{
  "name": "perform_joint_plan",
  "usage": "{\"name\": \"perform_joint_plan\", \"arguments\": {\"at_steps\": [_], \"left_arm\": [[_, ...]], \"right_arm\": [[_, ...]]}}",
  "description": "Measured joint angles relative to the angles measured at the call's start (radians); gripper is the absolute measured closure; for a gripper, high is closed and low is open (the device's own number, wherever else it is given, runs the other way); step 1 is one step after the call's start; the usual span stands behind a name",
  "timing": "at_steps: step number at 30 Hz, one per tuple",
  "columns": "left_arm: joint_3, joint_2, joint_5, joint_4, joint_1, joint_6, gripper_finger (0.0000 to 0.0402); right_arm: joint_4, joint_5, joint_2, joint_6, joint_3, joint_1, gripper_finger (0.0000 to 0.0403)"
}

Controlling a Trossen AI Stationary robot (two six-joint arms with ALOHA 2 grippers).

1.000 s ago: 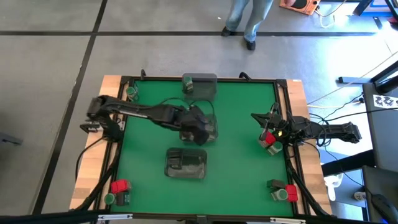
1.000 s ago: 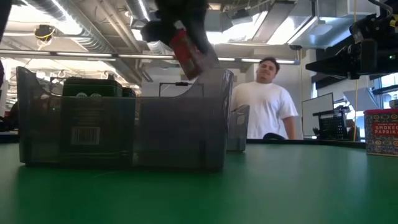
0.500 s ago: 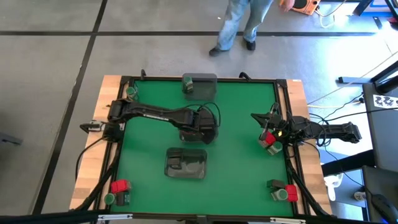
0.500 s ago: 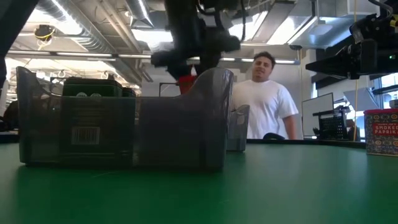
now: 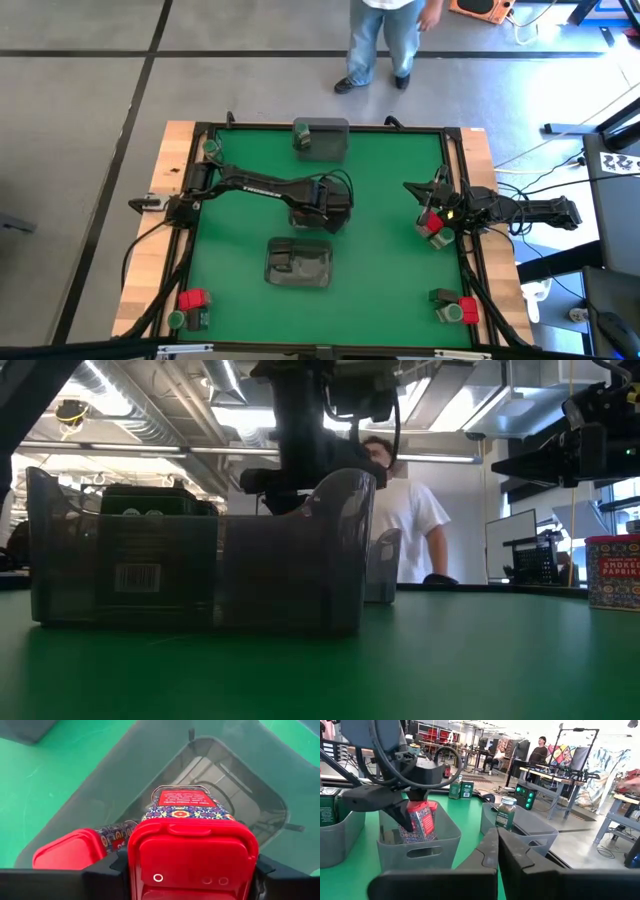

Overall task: Sort spices by type
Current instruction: Put the red seasoning can into the middle gray bin

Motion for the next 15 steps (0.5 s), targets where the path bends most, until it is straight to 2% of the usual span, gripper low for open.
{"name": "perform_joint_plan", "arguments": {"at_steps": [9, 15], "left_arm": [[0.0, -0.006, 0.01, -0.006, 0.009, 0.032, 0.0129], [0.0, -0.089, -0.006, -0.045, 0.016, 0.037, 0.0122]], "right_arm": [[-0.001, 0.0, 0.0, 0.0, 0.0, 0.0, 0.0397], [-0.002, 0.0, 0.0, 0.0, 0.0, 0.0, 0.0397]]}}
